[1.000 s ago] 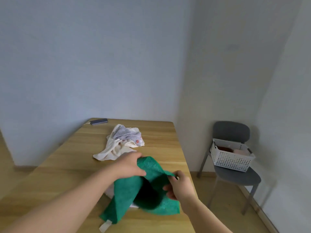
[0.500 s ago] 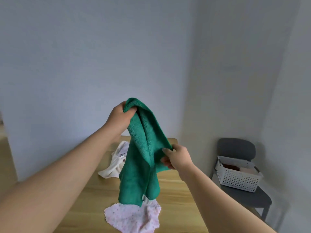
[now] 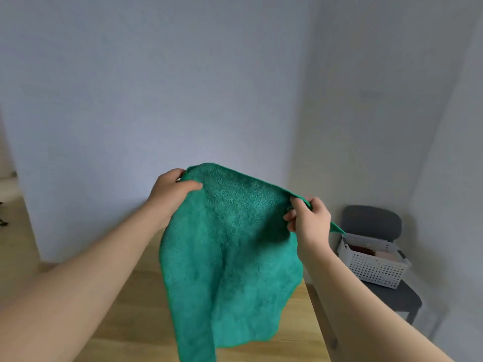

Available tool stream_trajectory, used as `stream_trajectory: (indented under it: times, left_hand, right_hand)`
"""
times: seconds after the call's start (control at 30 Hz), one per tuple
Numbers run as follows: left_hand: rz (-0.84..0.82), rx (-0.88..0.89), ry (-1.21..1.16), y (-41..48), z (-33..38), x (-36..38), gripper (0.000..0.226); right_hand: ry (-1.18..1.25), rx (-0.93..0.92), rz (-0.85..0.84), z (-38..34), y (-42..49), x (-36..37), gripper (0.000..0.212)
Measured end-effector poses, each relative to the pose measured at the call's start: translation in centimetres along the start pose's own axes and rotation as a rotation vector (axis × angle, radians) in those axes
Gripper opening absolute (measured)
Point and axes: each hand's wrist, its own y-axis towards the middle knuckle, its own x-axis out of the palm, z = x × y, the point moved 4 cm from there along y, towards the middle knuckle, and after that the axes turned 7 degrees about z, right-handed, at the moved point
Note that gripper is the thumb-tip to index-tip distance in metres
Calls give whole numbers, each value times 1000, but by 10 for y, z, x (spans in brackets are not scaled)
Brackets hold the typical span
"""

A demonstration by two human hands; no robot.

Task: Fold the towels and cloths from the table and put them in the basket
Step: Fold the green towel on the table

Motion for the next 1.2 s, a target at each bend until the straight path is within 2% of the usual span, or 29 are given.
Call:
stream_trajectory:
  times: [0.1, 0.23, 0.4, 0.5, 0.67, 0.73, 0.83, 1.07, 1.2]
  left_hand:
    - [10, -42, 180, 0, -27, 0, 6]
    - [111, 48, 419, 2, -41, -7, 11]
    - [215, 191, 290, -7, -28, -23, 23]
    - [203, 222, 204, -19, -29, -33, 24]
    - [68, 168, 183, -48, -62, -55, 25]
    - [7, 133, 206, -67, -80, -69, 28]
    - [-77, 55, 252, -97, -112, -97, 32]
    - [-442, -217, 430, -169, -191, -152, 24]
    - [-625, -289, 579, -196, -210, -172, 25]
  right_hand:
    - [-86, 22, 17, 18, -1, -6, 21]
    - [-169, -7, 13, 34, 1, -11, 19]
    - [-106, -98, 33, 21, -9, -17, 25]
    - [-30, -108, 33, 16, -29, -27, 27]
    - [-43, -23, 47, 38, -86, -52, 9]
    - [-47, 29, 73, 51, -114, -63, 11]
    - [-50, 135, 150, 72, -162, -78, 29]
    - [-311, 385, 291, 129, -273, -120, 25]
    - [-420, 447, 333, 147, -310, -137, 26]
